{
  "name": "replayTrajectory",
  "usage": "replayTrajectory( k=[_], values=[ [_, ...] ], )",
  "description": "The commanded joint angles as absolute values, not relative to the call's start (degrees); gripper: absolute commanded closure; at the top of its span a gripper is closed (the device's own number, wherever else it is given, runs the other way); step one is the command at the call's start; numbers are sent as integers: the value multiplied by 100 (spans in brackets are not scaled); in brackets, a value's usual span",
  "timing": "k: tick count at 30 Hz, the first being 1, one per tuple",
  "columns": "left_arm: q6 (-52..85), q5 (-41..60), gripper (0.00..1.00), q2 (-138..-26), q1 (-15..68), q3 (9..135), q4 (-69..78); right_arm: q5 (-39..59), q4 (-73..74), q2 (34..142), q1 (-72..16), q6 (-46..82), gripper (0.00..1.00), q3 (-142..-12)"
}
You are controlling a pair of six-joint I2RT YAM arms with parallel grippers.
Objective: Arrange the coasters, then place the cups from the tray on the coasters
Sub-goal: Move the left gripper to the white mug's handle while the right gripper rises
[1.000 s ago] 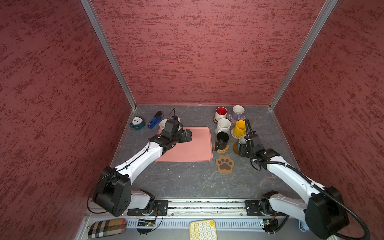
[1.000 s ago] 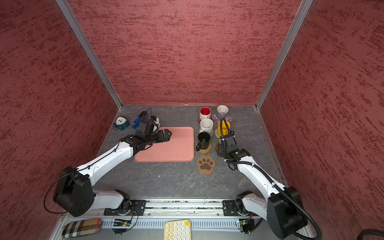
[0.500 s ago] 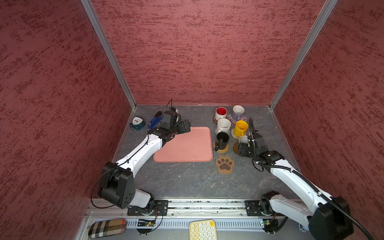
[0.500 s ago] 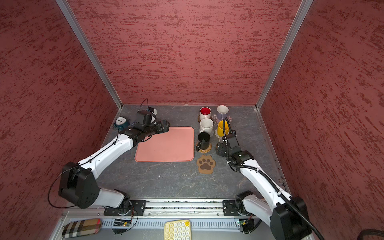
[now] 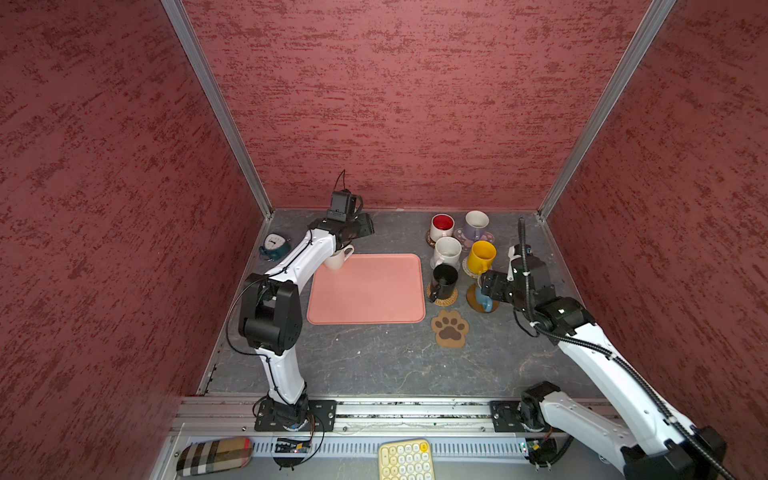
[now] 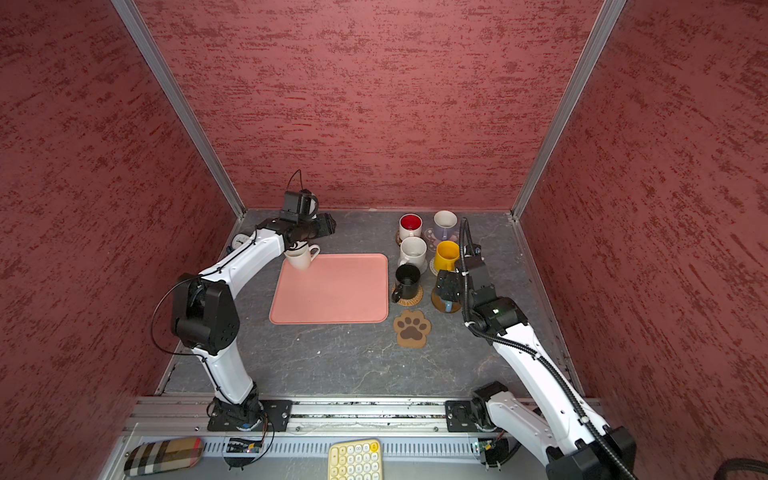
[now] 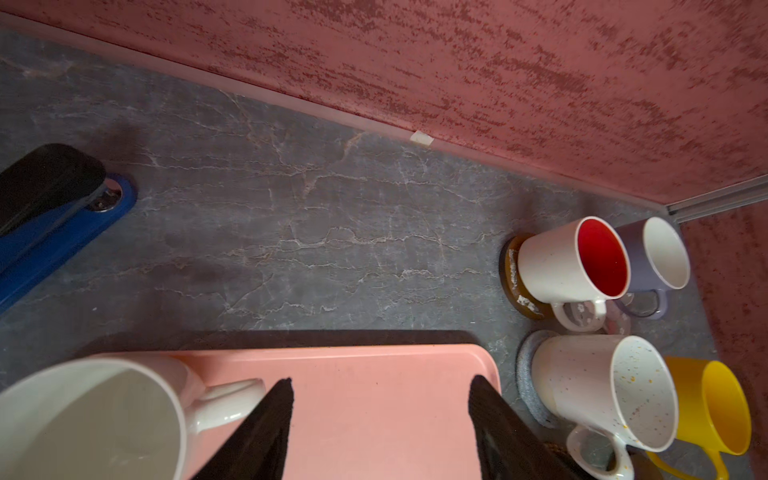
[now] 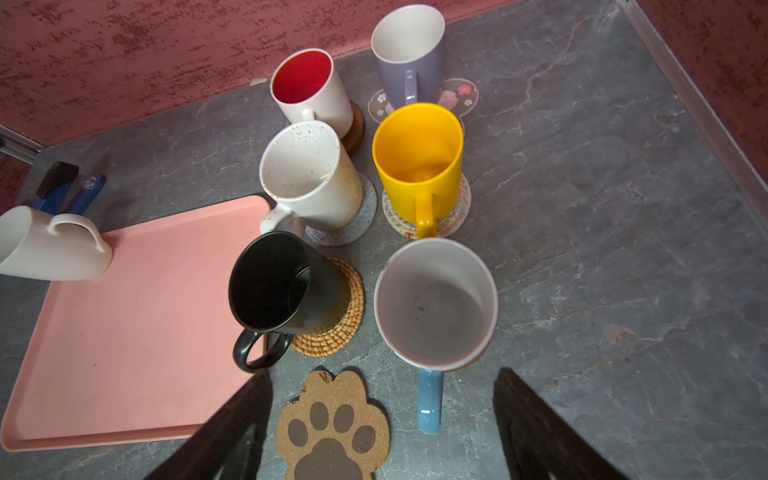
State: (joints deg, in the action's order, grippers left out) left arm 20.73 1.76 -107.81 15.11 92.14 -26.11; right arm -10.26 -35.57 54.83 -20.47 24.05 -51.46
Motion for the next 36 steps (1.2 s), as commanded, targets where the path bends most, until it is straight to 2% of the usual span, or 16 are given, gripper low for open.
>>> replayTrajectory(
  k=[1,7,13,18,36],
  values=[
    [1978,-13,43,-11225,1309,9747,-3046,-852,-3687,5513,-2063,2243,16,-5438],
    [1995,-210,55,-11914,1117,10438,-3302,-609,-3504,5768,-2108,2137,16,-5572],
    [1916,-305,61,-12477,1158,11095,-3623,-409,-3276,5894,-2127,2101,16,-5573],
    [1951,-415,66,-12681,1224,11119,-3735,-334,-3182,5889,-2131,2066,16,-5560],
    [2193,-641,69,-11803,1466,9306,-3134,-38,-3086,5757,-2153,1978,16,-5430]
  ],
)
